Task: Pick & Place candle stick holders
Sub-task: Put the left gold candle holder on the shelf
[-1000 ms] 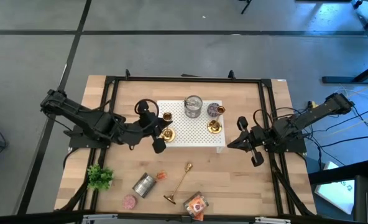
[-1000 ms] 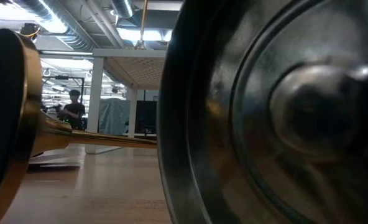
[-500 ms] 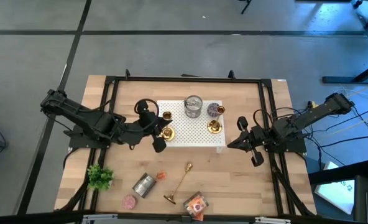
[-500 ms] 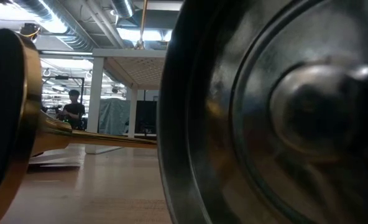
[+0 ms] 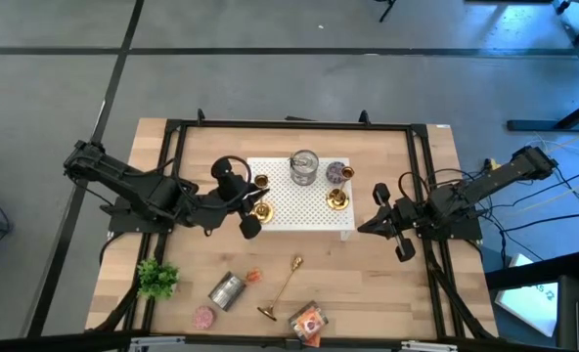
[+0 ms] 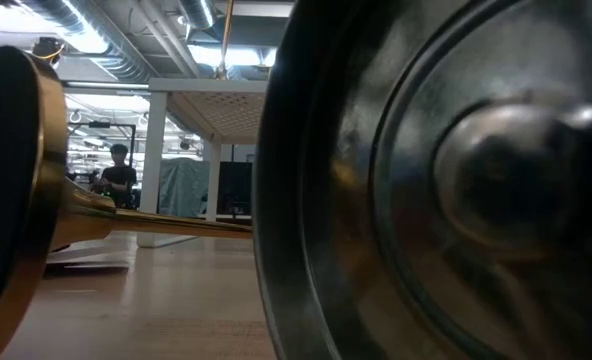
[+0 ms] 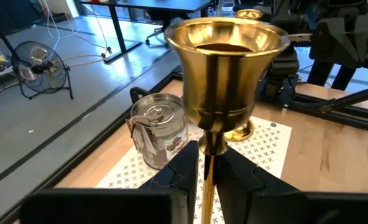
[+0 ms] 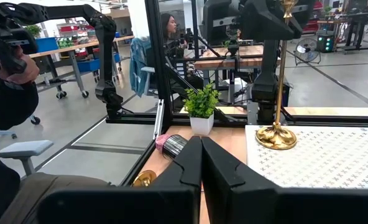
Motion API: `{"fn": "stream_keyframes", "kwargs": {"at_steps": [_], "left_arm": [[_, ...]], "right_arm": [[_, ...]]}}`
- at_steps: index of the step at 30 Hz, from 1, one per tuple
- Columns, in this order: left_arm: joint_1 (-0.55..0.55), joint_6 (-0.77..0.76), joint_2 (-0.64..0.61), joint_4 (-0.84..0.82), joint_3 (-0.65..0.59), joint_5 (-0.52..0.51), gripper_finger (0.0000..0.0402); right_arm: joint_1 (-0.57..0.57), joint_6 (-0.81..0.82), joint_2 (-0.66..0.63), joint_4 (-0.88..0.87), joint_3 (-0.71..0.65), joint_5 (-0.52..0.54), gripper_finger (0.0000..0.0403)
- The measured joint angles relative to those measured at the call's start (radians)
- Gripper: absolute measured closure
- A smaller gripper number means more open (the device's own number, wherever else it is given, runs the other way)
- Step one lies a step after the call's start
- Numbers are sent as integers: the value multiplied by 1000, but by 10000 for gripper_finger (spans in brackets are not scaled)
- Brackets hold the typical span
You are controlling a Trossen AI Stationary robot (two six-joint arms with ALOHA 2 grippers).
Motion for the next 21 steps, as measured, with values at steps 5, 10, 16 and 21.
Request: {"fn": "stream_keyframes", "kwargs": {"at_steps": [5, 10, 16, 21], "left_arm": [[0, 0, 0, -1, 0, -13, 336], [0, -16, 0, -2, 0, -10, 310], [-10, -52, 0, -19, 0, 4, 281], [-27, -134, 0, -104, 0, 4, 273]], "right_arm": [[0, 0, 0, 0, 0, 0, 398], [0, 0, 0, 0, 0, 0, 398], [0, 0, 0, 0, 0, 0, 398], [0, 0, 0, 0, 0, 0, 398]]}}
